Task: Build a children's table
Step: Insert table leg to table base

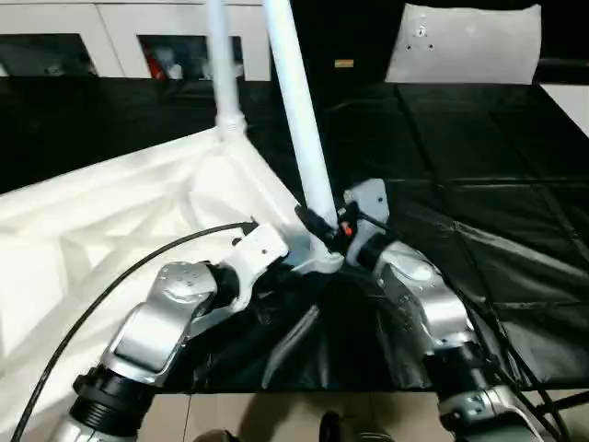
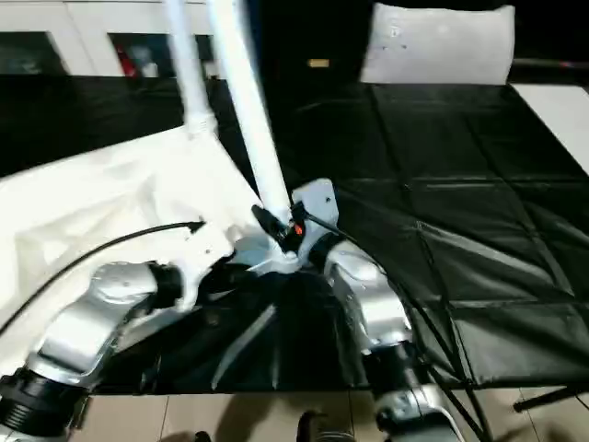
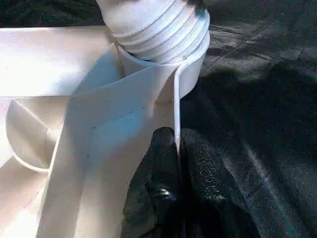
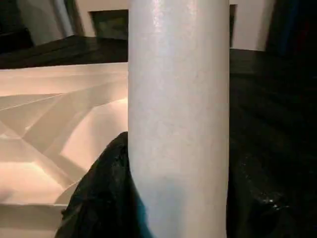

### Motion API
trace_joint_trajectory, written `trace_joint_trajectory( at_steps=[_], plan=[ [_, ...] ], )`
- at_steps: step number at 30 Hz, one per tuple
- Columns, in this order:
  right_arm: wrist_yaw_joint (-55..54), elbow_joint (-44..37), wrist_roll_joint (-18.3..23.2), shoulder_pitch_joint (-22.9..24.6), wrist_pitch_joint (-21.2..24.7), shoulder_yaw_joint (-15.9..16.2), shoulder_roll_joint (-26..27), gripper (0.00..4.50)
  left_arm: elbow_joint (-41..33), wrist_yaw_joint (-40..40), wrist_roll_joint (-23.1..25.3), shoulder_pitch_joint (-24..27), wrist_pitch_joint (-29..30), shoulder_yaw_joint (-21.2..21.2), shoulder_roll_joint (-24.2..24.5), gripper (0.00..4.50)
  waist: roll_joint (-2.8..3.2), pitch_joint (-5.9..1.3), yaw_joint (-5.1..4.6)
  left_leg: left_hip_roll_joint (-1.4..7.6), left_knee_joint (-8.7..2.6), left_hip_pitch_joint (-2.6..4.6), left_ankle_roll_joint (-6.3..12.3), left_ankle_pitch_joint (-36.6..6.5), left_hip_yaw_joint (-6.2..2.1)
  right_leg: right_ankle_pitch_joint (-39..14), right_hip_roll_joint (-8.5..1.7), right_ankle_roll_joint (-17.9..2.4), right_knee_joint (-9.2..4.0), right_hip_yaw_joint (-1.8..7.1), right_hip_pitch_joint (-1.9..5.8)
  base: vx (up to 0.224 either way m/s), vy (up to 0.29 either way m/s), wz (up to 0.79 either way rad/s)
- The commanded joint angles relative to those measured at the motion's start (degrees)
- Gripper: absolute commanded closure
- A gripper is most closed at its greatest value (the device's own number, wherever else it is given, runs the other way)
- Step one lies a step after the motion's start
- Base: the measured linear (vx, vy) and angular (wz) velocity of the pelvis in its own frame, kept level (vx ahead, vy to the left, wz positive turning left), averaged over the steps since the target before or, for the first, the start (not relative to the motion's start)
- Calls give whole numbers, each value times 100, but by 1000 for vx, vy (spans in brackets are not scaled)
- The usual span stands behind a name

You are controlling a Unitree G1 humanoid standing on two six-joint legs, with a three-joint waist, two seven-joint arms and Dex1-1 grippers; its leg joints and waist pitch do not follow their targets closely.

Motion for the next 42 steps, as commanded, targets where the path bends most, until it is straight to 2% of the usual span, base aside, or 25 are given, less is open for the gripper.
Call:
trace_joint_trajectory(
  at_steps=[1, 6, 8, 9, 10, 12, 13, 14, 15, 16, 17, 18, 20, 23, 25, 26, 27, 28, 30, 31, 34, 36, 37, 41, 42],
  plan=[
    [-92, 511, 1, 186, 275, 137, 223, 259, -189, 49, -49, -143, 0, -232, -216, 450, 47, -172, 7, 190, -403, -78, 295, -1397, -41, -2606, -416, -778, -518, 315, 238, 0, 0, 0],
    [-28, 344, 102, 266, 95, 104, 290, 259, -2, 36, 215, -121, -326, -292, 142, 450, 37, -196, 17, 182, -405, -100, 288, -1424, -57, -2503, -422, -708, -506, 321, 254, 0, 0, 0],
    [-24, 315, 122, 272, 28, 70, 299, 259, 7, -26, 204, -117, -451, -307, 214, 450, 40, -209, 19, 187, -398, -96, 303, -1297, -50, -2264, -418, -785, -482, 323, 260, 0, 0, 0],
    [10, 182, 295, 277, -201, -127, 337, 259, 147, -200, 169, -115, -1126, -249, 395, 450, -1, -221, 27, 168, -387, -112, 350, -1215, -50, -2161, -414, -807, -482, 316, 273, 0, 0, 0],
    [50, 63, 494, 262, -361, -322, 367, 259, 275, -340, 151, -129, -1451, -198, 527, 450, 24, -240, 29, 173, -383, -107, 373, -1144, -45, -2041, -426, -842, -458, 329, 281, 0, 0, 0],
    [71, 2, 604, 249, -444, -435, 389, 259, 341, -413, 151, -140, -1569, -169, 591, 450, 35, -259, 26, 195, -373, -102, 371, -1010, -35, -1738, -417, -943, -413, 333, 288, 0, 0, 0],
    [216, -270, 900, 223, -480, -637, 380, 259, 492, -498, -85, -203, -1782, 139, 537, 450, 38, -279, 32, 178, -339, -112, 415, -707, -12, -1224, -406, -1119, -360, 324, 322, 0, 0, 0],
    [216, -270, 900, 223, -480, -637, 380, 259, 492, -498, -85, -203, -1782, 139, 537, 450, 32, -286, 31, 163, -319, -123, 437, -591, -2, -1051, -408, -1165, -335, 335, 342, 0, 0, 0],
    [316, -431, 1043, 218, -415, -706, 341, 259, 503, -604, -266, -239, -1864, 306, 511, 406, 60, -330, 43, 178, -293, -122, 503, -258, -5, -567, -403, -1291, -260, 335, 358, 0, 0, 0],
    [435, -609, 1188, 215, -325, -773, 285, 259, 499, -734, -482, -278, -1952, 472, 499, 395, 48, -332, 48, 156, -273, -131, 569, -110, 6, -312, -389, -1343, -242, 335, 372, 0, 0, 0],
    [438, -613, 1190, 215, -322, -775, 284, 259, 498, -737, -488, -279, -1955, 475, 500, 395, 55, -384, 57, 138, -221, -168, 692, 333, -1, 427, -382, -1484, -128, 339, 404, 0, 0, 0],
    [676, -849, 1324, 250, -80, -764, 117, 259, 382, -983, -964, -308, -1828, 728, 423, 395, 95, -404, 68, 153, -196, -137, 837, 619, 4, 963, -372, -1651, -77, 324, 377, 0, 0, 0],
    [884, -1034, 1454, 276, 154, -753, -38, 259, 332, -1128, -1372, -353, -1741, 951, 361, 374, 71, -393, 71, 152, -156, -157, 1031, 833, 11, 1405, -362, -1857, -20, 313, 383, 0, 0, 0],
    [1087, -1235, 1665, 265, 484, -781, -218, 259, 311, -1235, -1759, -455, -1458, 1203, 350, 352, 70, -379, 87, 150, -159, -168, 1033, 302, 24, 621, -401, -1799, -93, 301, 407, 0, 0, 0],
    [1237, -1363, 1737, 253, 639, -741, -374, 259, 366, -1130, -2002, -593, -1266, 1474, 233, 337, 56, -346, 89, 153, -167, -166, 859, 19, 33, 15, -402, -1685, -151, 309, 402, 0, 0, 0],
    [1340, -1423, 1804, 234, 745, -730, -457, 259, 435, -1005, -2102, -711, -1107, 1626, 152, 337, 142, -386, 106, 148, -151, -143, 804, -29, 33, -71, -402, -1686, -138, 306, 415, 0, 0, 0],
    [1435, -1504, 1877, 221, 858, -719, -542, 259, 537, -867, -2174, -851, -971, 1766, 86, 325, 104, -357, 113, 163, -158, -126, 714, -227, 44, -356, -389, -1628, -195, 304, 383, 0, 0, 0],
    [1643, -1713, 2100, 201, 1180, -704, -707, 259, 773, -511, -2463, -1189, -532, 2154, -100, 317, 134, -356, 125, 148, -156, -131, 661, -281, 41, -463, -387, -1607, -193, 303, 402, 0, 0, 0],
    [1752, -1830, 2216, 196, 1351, -694, -800, 259, 911, -341, -2669, -1356, -357, 2343, -191, 311, 127, -383, 185, 128, -131, -117, 543, -409, 36, -752, -391, -1499, -227, 301, 422, 0, 0, 0],
    [1809, -1894, 2253, 195, 1426, -668, -849, 259, 950, -295, -2946, -1468, -276, 2494, -291, 304, 87, -369, 208, 111, -140, -150, 464, -431, 23, -1062, -393, -1335, -252, 289, 437, 0, 0, 0],
    [1987, -2204, 2388, 238, 1713, -519, -982, 259, 894, -195, -3905, -1820, 62, 2762, -614, 279, 115, -419, 264, 108, -106, -148, 454, -242, 26, -831, -372, -1393, -220, 296, 424, 0, 0, 0],
    [2002, -2337, 2434, 276, 1801, -455, -973, 259, 888, -222, -4090, -1912, 157, 2782, -707, 251, 111, -443, 289, 115, -93, -163, 530, -199, 12, -620, -360, -1418, -192, 275, 418, 0, 0, 0],
    [1999, -2393, 2441, 294, 1840, -423, -967, 259, 870, -257, -4171, -1952, 291, 2816, -763, 251, 144, -447, 301, 114, -84, -170, 553, -160, 6, -582, -368, -1409, -191, 271, 418, 0, 0, 0],
    [1977, -2505, 2441, 338, 1928, -347, -948, 259, 766, -377, -4420, -2002, 779, 2845, -875, 211, 128, -458, 317, 105, -71, -180, 545, -131, 7, -635, -361, -1349, -195, 261, 425, 0, 0, 0],
    [1981, -2558, 2447, 359, 1974, -310, -954, 259, 705, -381, -4537, -1972, 933, 2809, -884, 211, 149, -453, 329, 106, -71, -179, 529, -132, 1, -674, -361, -1342, -198, 258, 418, 0, 0, 0]
  ],
)
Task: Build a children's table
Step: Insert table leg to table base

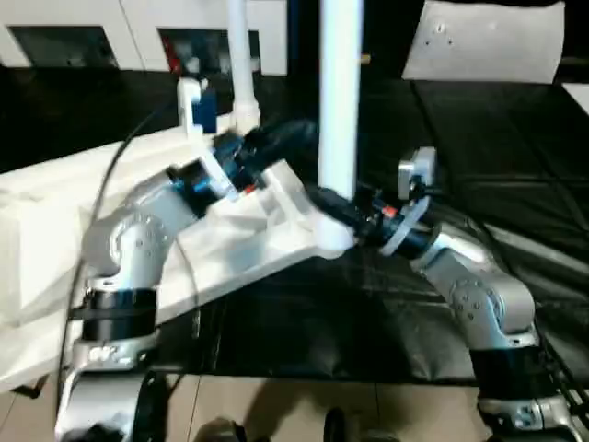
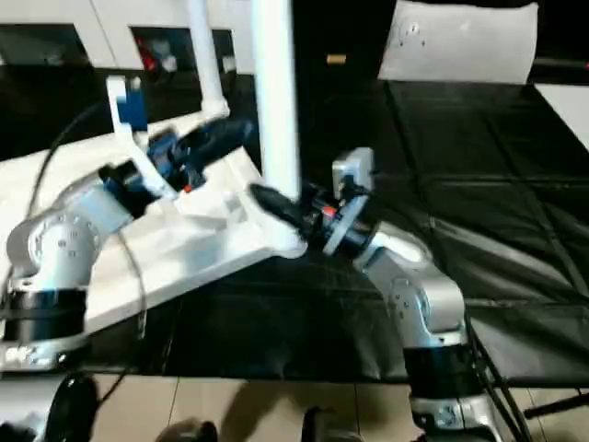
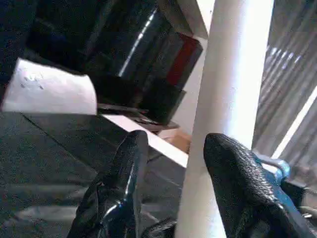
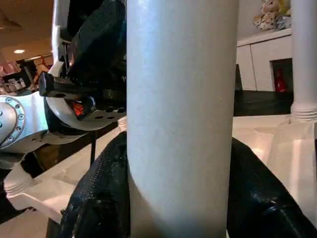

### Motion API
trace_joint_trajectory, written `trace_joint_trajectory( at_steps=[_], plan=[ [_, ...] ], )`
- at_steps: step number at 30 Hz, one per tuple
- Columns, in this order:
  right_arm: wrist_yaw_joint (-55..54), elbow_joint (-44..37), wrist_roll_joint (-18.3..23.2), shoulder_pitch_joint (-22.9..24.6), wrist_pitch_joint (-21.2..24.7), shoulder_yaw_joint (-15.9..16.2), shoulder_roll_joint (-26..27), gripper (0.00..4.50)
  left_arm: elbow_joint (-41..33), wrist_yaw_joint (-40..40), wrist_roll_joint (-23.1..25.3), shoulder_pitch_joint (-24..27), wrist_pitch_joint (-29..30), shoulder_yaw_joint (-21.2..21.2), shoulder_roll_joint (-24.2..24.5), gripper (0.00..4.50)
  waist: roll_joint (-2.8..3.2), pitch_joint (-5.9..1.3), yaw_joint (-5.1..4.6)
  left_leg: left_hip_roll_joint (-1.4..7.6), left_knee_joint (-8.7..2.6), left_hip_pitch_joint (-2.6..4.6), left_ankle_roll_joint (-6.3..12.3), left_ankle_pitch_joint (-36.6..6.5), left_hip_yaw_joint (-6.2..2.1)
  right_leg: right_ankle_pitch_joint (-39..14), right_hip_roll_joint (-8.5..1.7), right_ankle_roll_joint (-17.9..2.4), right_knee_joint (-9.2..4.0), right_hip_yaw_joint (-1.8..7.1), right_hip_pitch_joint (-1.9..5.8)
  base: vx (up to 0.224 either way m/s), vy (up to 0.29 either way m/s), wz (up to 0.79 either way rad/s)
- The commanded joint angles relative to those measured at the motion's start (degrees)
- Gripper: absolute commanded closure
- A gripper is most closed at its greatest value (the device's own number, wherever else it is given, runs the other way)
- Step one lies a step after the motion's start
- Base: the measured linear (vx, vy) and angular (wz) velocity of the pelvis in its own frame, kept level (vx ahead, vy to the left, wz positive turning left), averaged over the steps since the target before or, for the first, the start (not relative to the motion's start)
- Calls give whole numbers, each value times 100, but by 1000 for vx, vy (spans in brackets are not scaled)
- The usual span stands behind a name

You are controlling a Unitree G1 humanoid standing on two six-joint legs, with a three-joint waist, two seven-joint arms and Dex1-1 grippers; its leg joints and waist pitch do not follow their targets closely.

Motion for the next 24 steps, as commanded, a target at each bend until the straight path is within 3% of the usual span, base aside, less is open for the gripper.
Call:
trace_joint_trajectory(
  at_steps=[1, 4, 9, 15, 19, 24],
  plan=[
    [43, -189, 55, 23, 130, 167, -1, 259, -237, -95, -220, -58, 244, -131, -31, 208, 64, -534, 40, 89, -288, -41, 472, -184, -7, -786, -350, -1246, -360, 265, 511, 0, 0, 0],
    [62, -267, 26, 55, 189, 257, -51, 259, -234, 0, -10, 26, 80, -399, 55, 167, 69, -533, 62, 102, -292, -31, 461, -204, -14, -872, -350, -1170, -369, 267, 500, 0, 0, 0],
    [7, -301, 19, 78, 283, 266, -77, 259, -361, -90, -143, 116, 34, -408, 17, 166, 57, -531, 68, 91, -285, -46, 413, -208, -12, -901, -351, -1104, -368, 265, 511, 0, 0, 0],
    [20, -321, -71, 144, 488, 330, -271, 259, -730, -588, 198, 408, -166, -999, 443, 166, 45, -522, 63, 102, -293, -38, 468, -113, -17, -862, -341, -1075, -350, 271, 494, 0, 0, 0],
    [58, -337, -176, 223, 532, 421, -408, 259, -901, -758, -16, 494, 78, -1034, 570, 139, 17, -514, 53, 91, -288, -53, 391, -166, -7, -1016, -348, -1012, -358, 271, 512, 0, 0, 0],
    [68, -379, -211, 249, 526, 468, -458, 259, -820, -413, 399, 503, -239, -1112, 517, 132, 18, -510, 51, 97, -284, -41, 396, -173, -6, -1029, -340, -985, -361, 275, 496, 0, 0, 0]
  ],
)
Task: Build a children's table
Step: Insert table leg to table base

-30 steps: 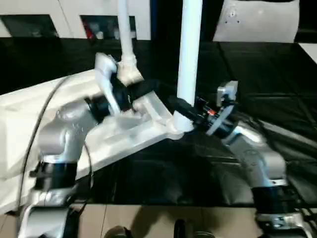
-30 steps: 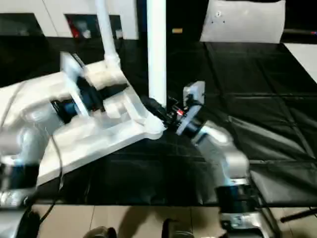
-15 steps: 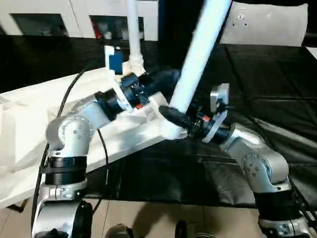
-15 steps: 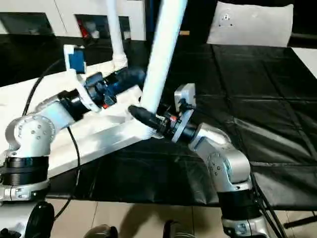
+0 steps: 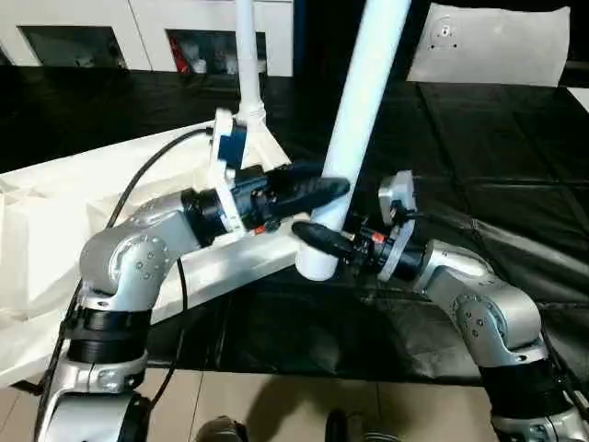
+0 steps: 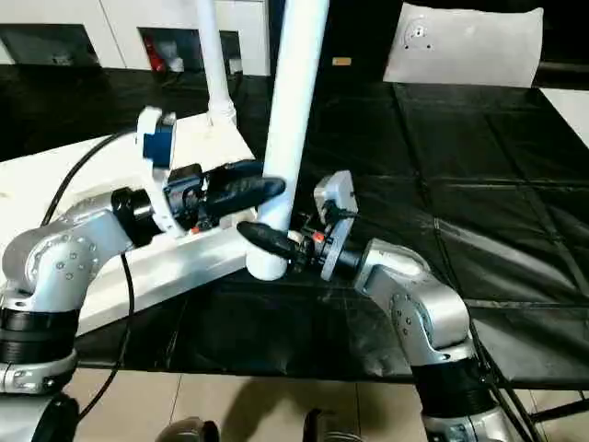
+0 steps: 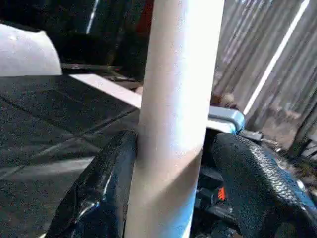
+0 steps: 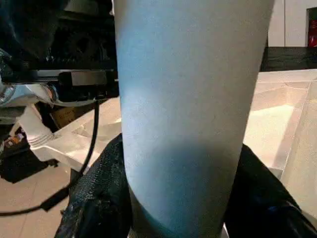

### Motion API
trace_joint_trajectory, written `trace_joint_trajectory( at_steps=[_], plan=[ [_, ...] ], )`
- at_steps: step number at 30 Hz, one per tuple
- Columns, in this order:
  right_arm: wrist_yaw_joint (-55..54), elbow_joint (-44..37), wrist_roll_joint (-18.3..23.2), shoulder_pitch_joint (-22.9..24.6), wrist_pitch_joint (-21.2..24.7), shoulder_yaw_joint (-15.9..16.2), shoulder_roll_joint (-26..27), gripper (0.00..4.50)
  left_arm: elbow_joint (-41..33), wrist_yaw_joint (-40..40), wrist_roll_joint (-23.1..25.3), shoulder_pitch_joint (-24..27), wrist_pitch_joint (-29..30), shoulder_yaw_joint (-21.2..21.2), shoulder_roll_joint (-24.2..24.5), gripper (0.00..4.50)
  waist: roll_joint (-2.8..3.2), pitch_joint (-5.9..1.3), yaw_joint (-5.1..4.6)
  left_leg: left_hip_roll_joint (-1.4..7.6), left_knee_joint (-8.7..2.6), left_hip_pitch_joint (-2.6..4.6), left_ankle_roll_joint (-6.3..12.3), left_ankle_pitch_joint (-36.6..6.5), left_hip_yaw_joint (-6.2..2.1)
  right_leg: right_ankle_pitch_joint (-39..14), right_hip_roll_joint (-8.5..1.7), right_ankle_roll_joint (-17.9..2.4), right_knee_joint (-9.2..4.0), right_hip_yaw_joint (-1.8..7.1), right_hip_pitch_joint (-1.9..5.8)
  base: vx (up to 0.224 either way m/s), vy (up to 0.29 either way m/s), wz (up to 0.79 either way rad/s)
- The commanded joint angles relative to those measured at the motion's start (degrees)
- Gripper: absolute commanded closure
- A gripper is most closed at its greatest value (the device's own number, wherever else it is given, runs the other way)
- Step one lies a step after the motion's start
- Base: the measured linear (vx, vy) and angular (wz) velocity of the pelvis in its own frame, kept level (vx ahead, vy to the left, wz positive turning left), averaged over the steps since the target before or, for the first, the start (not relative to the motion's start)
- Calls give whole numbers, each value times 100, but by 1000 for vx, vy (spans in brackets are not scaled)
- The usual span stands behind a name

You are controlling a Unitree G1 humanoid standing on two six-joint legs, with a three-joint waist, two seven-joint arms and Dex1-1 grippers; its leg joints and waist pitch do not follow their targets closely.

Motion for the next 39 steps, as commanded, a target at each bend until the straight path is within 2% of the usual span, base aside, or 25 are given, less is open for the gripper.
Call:
trace_joint_trajectory(
  at_steps=[1, 6, 24, 25, 26, 30, 35, 39],
  plan=[
    [-42, -147, -43, 22, 60, -2, 4, 259, 70, 275, 119, -62, -216, 24, -170, 167, 17, -511, 9, 89, -302, -48, 387, -162, 1, -1027, -341, -1004, -369, 271, 500, 0, 0, 0],
    [-53, -128, -82, 14, 25, 41, -10, 259, 110, 431, 12, -60, -269, 125, -273, 202, 10, -520, 16, 82, -296, -53, 386, -186, -3, -1071, -338, -981, -370, 266, 501, 0, 0, 0],
    [-101, -40, -200, -39, -104, 80, 14, 259, 138, 697, -6, 65, -270, 122, -385, 202, 8, -545, 28, 71, -269, -59, 362, -209, -6, -1311, -332, -850, -379, 258, 497, 0, 0, 0],
    [-109, -38, -215, -40, -116, 87, 19, 259, 192, 770, 0, 52, -270, 171, -415, 208, -9, -557, 24, 69, -264, -59, 365, -193, -4, -1287, -327, -851, -374, 257, 503, 0, 0, 0],
    [-111, -35, -221, -42, -119, 88, 21, 259, 218, 792, 9, 43, -278, 186, -423, 240, -4, -557, 28, 66, -262, -61, 363, -184, -4, -1274, -328, -853, -370, 259, 504, 0, 0, 0],
    [-114, -37, -232, -47, -120, 88, 17, 259, 260, 835, 12, 29, -274, 211, -433, 253, -5, -560, 27, 60, -257, -69, 371, -172, -4, -1244, -326, -846, -367, 256, 510, 0, 0, 0],
    [-120, -24, -256, -61, -132, 76, 21, 259, 233, 629, 243, 84, -556, 40, -273, 264, 0, -561, 28, 74, -263, -59, 387, -154, -10, -1236, -328, -834, -361, 257, 498, 0, 0, 0],
    [-124, -23, -255, -68, -130, 82, 13, 259, 243, 677, 233, 77, -482, 51, -238, 265, -3, -565, 32, 69, -256, -60, 371, -144, -4, -1160, -332, -881, -348, 263, 503, 0, 0, 0]
  ],
)
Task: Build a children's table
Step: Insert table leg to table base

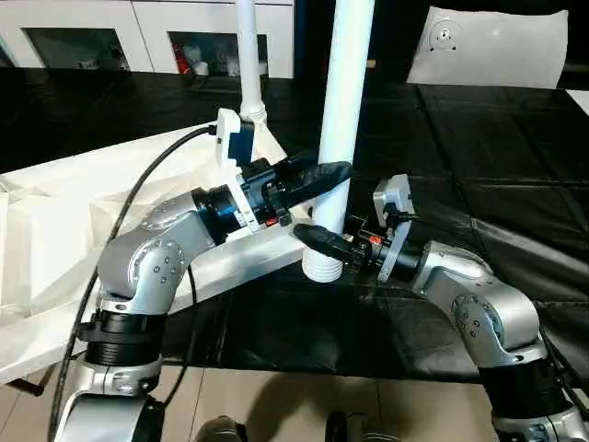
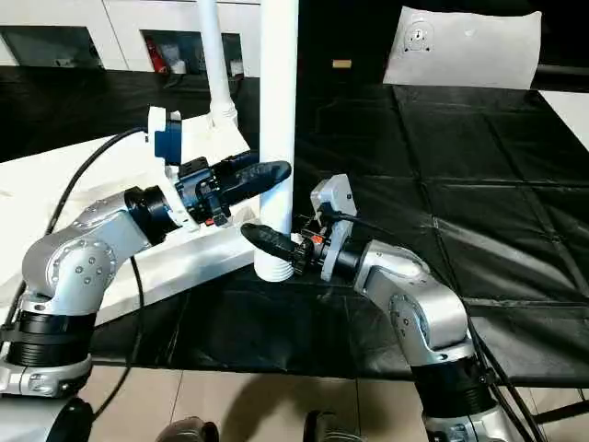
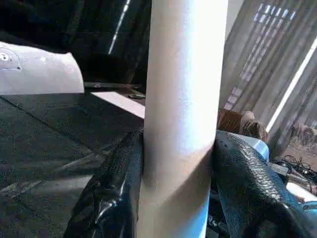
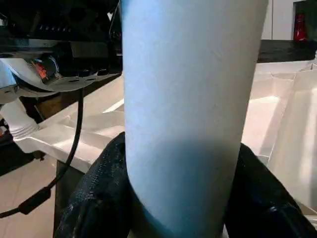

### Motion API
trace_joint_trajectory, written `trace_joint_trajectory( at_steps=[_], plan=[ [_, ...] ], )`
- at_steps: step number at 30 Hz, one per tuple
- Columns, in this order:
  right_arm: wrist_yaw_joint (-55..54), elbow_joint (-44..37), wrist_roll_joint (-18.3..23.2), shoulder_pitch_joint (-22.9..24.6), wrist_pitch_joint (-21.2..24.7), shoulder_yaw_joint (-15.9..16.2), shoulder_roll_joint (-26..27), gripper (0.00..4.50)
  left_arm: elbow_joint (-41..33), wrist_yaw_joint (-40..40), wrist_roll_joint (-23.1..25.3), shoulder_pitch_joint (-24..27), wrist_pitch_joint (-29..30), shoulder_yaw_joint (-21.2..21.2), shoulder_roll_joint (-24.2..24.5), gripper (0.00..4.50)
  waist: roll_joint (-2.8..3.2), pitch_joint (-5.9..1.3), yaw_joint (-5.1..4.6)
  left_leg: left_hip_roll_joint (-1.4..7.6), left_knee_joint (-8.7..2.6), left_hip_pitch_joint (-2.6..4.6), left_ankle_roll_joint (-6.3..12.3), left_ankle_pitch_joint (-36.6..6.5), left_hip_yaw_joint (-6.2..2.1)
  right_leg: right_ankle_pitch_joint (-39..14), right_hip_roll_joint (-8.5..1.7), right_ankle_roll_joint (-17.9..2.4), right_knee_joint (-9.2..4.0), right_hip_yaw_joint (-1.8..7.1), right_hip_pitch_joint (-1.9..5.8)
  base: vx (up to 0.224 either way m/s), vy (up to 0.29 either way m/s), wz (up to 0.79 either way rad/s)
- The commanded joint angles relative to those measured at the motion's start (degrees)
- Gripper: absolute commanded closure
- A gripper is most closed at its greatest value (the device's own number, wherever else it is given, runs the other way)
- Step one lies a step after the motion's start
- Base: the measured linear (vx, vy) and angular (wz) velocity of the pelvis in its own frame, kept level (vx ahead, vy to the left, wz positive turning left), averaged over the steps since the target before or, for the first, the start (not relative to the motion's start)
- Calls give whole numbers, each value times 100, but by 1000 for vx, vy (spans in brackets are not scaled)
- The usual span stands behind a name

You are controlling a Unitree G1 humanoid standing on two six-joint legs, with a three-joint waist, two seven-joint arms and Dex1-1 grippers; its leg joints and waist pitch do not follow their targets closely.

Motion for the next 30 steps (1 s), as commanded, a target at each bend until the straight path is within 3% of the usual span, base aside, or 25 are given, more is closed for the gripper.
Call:
trace_joint_trajectory(
  at_steps=[1, 6, 8, 12, 13, 14, 17, 20, 24, 30],
  plan=[
    [44, -96, 1, -66, -92, 10, -7, 259, 80, 129, 172, 22, 18, 46, 90, 265, -3, -561, 26, 69, -297, -59, 369, -149, 5, -1158, -329, -887, -392, 264, 504, 0, 0, 0],
    [-81, -62, 47, -164, 34, -57, 41, 259, 311, 618, -11, -143, 100, 420, -59, 265, -6, -561, 20, 51, -286, -59, 352, -184, 11, -1220, -319, -888, -402, 257, 504, 0, 0, 0],
    [-64, -59, 77, -173, 60, -71, 47, 203, 335, 652, -19, -158, 91, 438, -65, 265, -7, -560, 21, 56, -288, -64, 350, -196, 5, -1267, -323, -863, -401, 256, 510, 0, 0, 0],
    [-76, -115, 193, -251, 188, -168, 42, 179, 509, 989, 191, -305, 54, 525, 1, 266, -35, -550, 20, 46, -286, -60, 362, -183, 9, -1278, -299, -797, -403, 256, 503, 0, 0, 0],
    [-196, -180, 401, -393, 489, -339, 47, 169, 607, 1396, 193, -493, 200, 739, 17, 266, -31, -550, 6, 42, -283, -63, 363, -170, 0, -1264, -291, -765, -393, 249, 514, 0, 0, 0],
    [-254, -188, 457, -445, 595, -393, 46, 156, 610, 1486, 134, -544, 277, 810, 10, 266, -52, -553, 4, 36, -282, -66, 372, -175, -2, -1284, -291, -744, -400, 242, 522, 0, 0, 0],
    [-495, -114, 780, -754, 1117, -711, 16, 137, 574, 1572, 22, -616, 403, 897, 12, 266, -32, -548, 0, 29, -277, -40, 351, -156, 4, -1462, -299, -725, -422, 249, 487, 0, 0, 0],
    [-571, -55, 906, -870, 1268, -833, 18, 113, 562, 1552, 11, -617, 398, 871, 32, 266, -19, -554, 30, 45, -283, -35, 347, -126, 9, -1388, -301, -791, -405, 251, 469, 0, 0, 0],
    [-494, -22, 865, -987, 1380, -808, -113, 70, 533, 1533, 22, -624, 393, 796, 46, 266, -25, -578, 58, 56, -275, -55, 369, -12, 2, -1021, -312, -898, -364, 249, 484, 0, 0, 0],
    [-366, 106, 828, -1197, 1956, -576, -446, 38, 358, 1497, -21, -641, 532, 706, 28, 266, -59, -558, 58, 41, -270, -79, 333, -103, 7, -1336, -327, -806, -392, 251, 499, 0, 0, 0]
  ],
)
